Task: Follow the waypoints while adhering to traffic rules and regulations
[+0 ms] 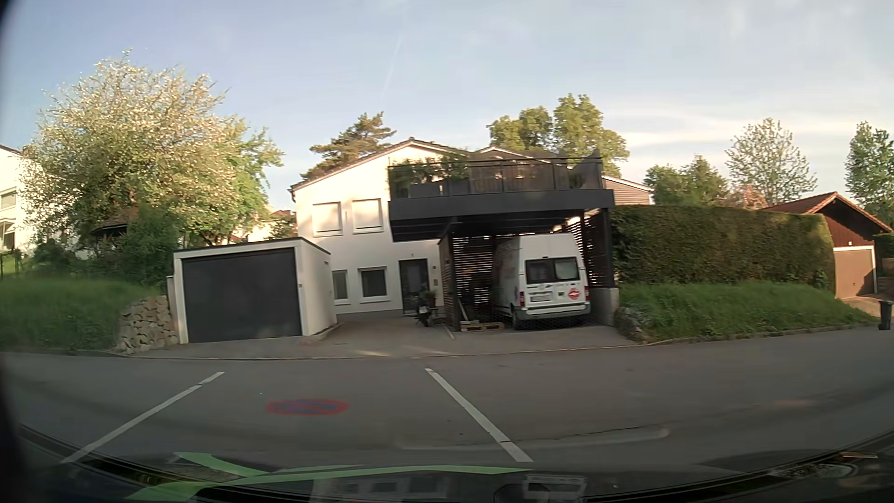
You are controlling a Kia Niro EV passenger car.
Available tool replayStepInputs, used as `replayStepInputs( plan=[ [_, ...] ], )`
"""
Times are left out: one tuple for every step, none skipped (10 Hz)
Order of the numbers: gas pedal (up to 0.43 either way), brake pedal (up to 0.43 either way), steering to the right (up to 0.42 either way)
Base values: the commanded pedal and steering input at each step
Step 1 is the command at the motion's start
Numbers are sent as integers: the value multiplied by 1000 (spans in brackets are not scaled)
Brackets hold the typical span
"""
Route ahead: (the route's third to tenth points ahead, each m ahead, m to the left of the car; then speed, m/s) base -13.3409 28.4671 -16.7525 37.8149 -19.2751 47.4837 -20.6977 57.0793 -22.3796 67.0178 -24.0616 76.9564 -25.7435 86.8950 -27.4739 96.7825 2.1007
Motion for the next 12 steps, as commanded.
replayStepInputs(
  plan=[
    [67, 0, -949],
    [67, 0, -948],
    [67, 0, -948],
    [67, 0, -944],
    [67, 0, -941],
    [67, 0, -942],
    [67, 0, -944],
    [67, 0, -944],
    [67, 0, -945],
    [67, 0, -945],
    [79, 0, -945],
    [98, 0, -945]
  ],
)
